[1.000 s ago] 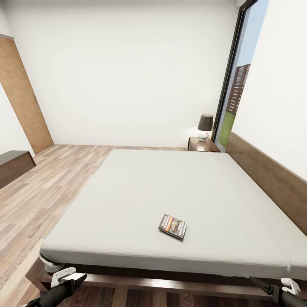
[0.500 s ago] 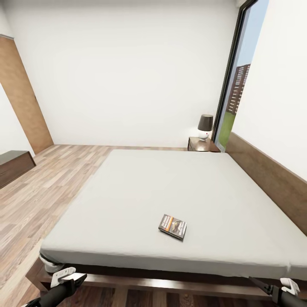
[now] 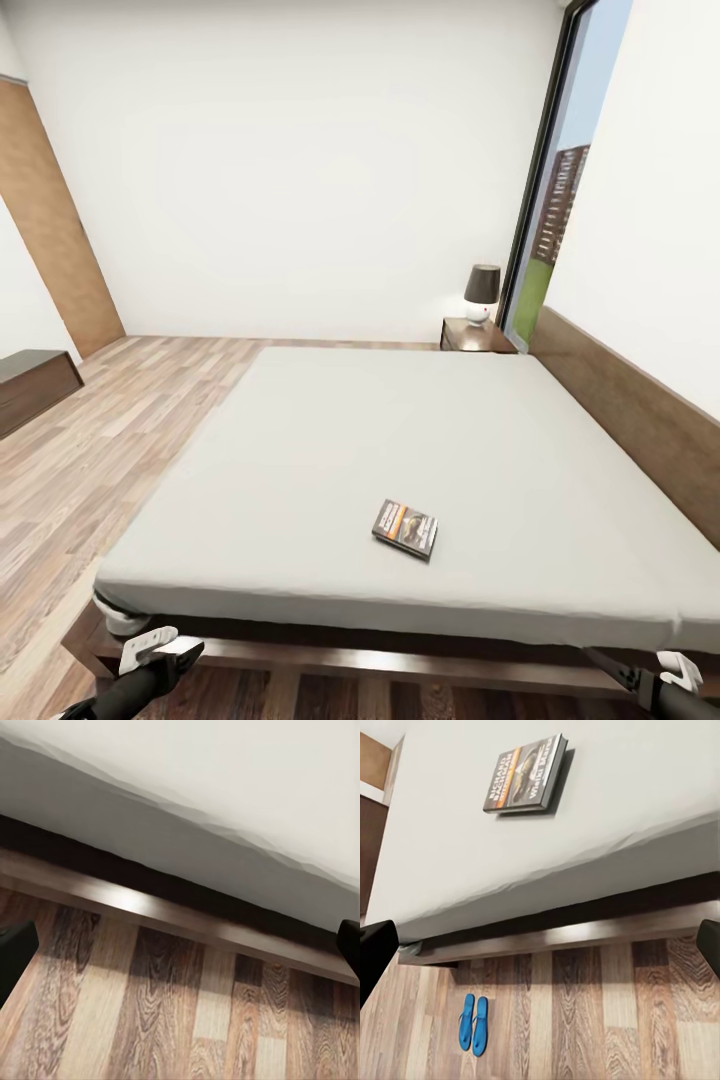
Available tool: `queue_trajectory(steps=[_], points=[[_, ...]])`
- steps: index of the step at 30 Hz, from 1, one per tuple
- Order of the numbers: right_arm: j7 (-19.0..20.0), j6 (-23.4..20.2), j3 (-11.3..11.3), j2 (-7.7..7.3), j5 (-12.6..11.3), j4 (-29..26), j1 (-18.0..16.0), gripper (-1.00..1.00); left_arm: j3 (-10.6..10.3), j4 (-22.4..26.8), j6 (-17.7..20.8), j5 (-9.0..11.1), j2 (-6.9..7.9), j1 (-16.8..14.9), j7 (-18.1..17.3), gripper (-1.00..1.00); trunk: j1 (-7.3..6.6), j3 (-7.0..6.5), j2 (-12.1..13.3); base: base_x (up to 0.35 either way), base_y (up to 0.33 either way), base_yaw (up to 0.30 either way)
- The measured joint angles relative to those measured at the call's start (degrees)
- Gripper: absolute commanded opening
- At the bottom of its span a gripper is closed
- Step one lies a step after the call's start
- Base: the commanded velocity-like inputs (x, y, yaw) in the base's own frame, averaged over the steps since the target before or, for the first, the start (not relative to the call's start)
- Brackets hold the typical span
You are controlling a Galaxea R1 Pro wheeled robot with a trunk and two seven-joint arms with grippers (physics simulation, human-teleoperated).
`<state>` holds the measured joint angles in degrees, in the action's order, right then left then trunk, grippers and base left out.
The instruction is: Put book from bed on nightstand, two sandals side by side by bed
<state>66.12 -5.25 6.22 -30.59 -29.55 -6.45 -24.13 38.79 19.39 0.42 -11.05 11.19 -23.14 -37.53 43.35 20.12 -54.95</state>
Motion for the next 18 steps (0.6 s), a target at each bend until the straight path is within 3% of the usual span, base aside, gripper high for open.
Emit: queue_trajectory(steps=[18], points=[[0.0,0.0,0.0,0.00,0.0,0.0,0.0,1.00,0.0,0.0,0.0,0.0,0.00,0.0,0.0,1.00,0.00,0.05,0.0,0.000,0.000,0.000]])
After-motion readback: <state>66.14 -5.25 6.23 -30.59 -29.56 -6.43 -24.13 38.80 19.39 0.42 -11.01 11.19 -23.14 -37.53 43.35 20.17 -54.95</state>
